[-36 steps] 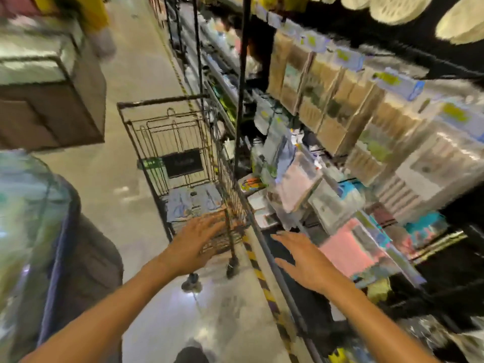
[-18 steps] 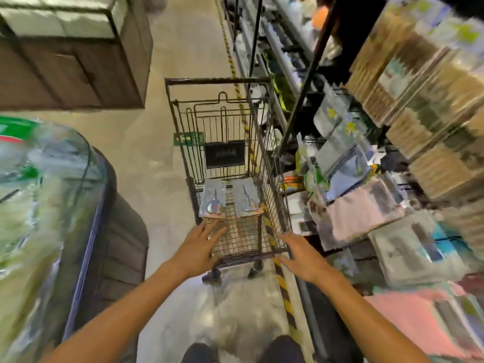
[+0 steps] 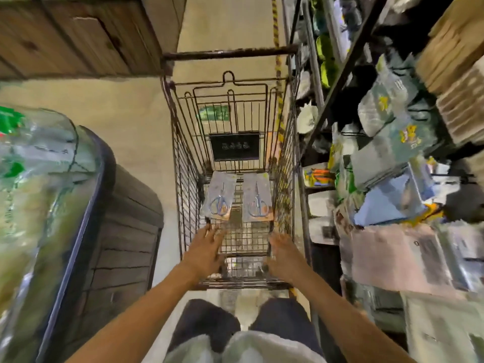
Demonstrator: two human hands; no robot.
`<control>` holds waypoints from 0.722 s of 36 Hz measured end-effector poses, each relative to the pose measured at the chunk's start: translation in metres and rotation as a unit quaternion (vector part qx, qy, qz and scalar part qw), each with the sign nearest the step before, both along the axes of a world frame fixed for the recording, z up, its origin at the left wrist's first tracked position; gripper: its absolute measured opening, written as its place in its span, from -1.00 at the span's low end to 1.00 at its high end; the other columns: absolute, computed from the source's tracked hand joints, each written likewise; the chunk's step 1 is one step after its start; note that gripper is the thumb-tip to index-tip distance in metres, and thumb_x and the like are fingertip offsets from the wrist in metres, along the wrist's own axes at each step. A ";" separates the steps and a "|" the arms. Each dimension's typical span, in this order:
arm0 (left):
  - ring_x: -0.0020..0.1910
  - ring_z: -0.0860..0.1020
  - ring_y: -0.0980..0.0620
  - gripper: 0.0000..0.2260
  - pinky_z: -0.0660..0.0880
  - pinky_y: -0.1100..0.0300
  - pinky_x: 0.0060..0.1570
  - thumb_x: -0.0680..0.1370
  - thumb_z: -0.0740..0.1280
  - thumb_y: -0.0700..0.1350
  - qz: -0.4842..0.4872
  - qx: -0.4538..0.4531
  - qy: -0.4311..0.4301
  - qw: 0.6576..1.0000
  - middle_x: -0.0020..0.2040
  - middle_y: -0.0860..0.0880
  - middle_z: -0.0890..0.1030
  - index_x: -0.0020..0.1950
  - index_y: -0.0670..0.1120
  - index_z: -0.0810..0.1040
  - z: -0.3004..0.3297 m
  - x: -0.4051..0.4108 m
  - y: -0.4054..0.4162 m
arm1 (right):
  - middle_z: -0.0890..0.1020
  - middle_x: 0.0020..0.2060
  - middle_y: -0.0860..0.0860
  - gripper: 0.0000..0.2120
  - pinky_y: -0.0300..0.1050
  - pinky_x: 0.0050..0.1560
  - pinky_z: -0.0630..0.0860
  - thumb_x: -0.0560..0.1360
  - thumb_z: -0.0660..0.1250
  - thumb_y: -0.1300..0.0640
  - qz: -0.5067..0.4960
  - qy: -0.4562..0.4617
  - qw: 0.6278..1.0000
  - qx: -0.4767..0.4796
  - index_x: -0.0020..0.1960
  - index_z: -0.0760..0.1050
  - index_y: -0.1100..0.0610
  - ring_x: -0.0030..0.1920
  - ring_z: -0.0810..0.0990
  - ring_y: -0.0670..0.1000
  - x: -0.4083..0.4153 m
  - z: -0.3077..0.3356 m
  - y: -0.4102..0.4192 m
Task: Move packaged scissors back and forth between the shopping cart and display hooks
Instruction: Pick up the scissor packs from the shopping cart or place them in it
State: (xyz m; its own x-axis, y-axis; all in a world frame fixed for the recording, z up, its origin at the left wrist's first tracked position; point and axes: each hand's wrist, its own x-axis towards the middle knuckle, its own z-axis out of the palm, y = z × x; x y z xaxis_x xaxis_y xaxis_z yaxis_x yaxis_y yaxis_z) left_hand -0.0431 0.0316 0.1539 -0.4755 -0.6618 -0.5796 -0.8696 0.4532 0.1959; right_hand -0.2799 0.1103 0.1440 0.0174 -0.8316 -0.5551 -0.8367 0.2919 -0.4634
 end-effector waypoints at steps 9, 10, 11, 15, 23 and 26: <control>0.64 -0.03 -0.24 -0.17 -0.16 -0.07 0.57 0.45 -0.20 0.29 0.080 0.039 0.037 0.995 0.66 -0.17 0.03 0.66 -0.06 0.06 -0.054 -0.022 -0.016 | 0.33 0.53 0.08 -0.38 -0.07 0.55 0.17 0.62 0.32 -0.06 -0.004 -0.029 0.999 0.044 0.59 0.21 0.07 0.54 0.26 0.09 -0.020 -0.055 -0.031; 0.64 -0.05 -0.24 -0.18 -0.18 -0.05 0.57 0.45 -0.21 0.28 0.086 0.044 0.040 0.994 0.66 -0.17 0.00 0.67 -0.06 0.04 -0.060 -0.022 -0.018 | 0.34 0.52 0.08 -0.40 -0.08 0.55 0.17 0.62 0.31 -0.06 -0.006 -0.030 0.998 0.048 0.59 0.23 0.07 0.53 0.27 0.08 -0.019 -0.064 -0.034; 0.64 -0.07 -0.23 -0.19 -0.21 -0.02 0.55 0.47 -0.20 0.27 0.091 0.047 0.039 0.994 0.66 -0.15 -0.03 0.67 -0.06 0.01 -0.068 -0.021 -0.019 | 0.35 0.51 0.08 -0.41 -0.09 0.54 0.17 0.62 0.31 -0.05 -0.010 -0.031 0.998 0.049 0.58 0.25 0.09 0.52 0.28 0.09 -0.019 -0.070 -0.037; 0.65 -0.15 -0.16 -0.22 -0.23 -0.03 0.60 0.50 -0.20 0.31 0.102 0.063 0.022 0.993 0.67 -0.09 -0.08 0.67 -0.02 -0.04 -0.107 -0.015 -0.030 | 0.40 0.44 0.06 -0.40 -0.12 0.46 0.27 0.60 0.34 -0.01 -0.014 -0.034 0.997 0.063 0.57 0.27 0.10 0.46 0.34 0.07 -0.016 -0.099 -0.047; 0.63 -0.28 -0.13 -0.35 -0.26 -0.07 0.59 0.63 -0.14 0.28 0.077 0.114 -0.013 0.990 0.67 -0.07 -0.20 0.66 0.06 -0.19 -0.189 -0.006 -0.065 | 0.36 0.47 0.08 -0.40 0.03 0.49 0.29 0.56 0.37 0.04 -0.115 -0.047 0.987 0.099 0.54 0.29 0.11 0.49 0.30 0.09 -0.006 -0.172 -0.076; 0.64 -0.23 -0.14 -0.24 -0.20 -0.11 0.60 0.51 -0.27 0.33 0.074 0.123 0.000 0.990 0.67 -0.05 -0.13 0.67 0.03 -0.09 -0.215 -0.005 -0.082 | 0.41 0.40 0.13 -0.46 -0.11 0.34 0.31 0.57 0.40 0.14 -0.170 -0.044 0.979 0.104 0.50 0.33 0.14 0.42 0.36 0.10 -0.007 -0.202 -0.095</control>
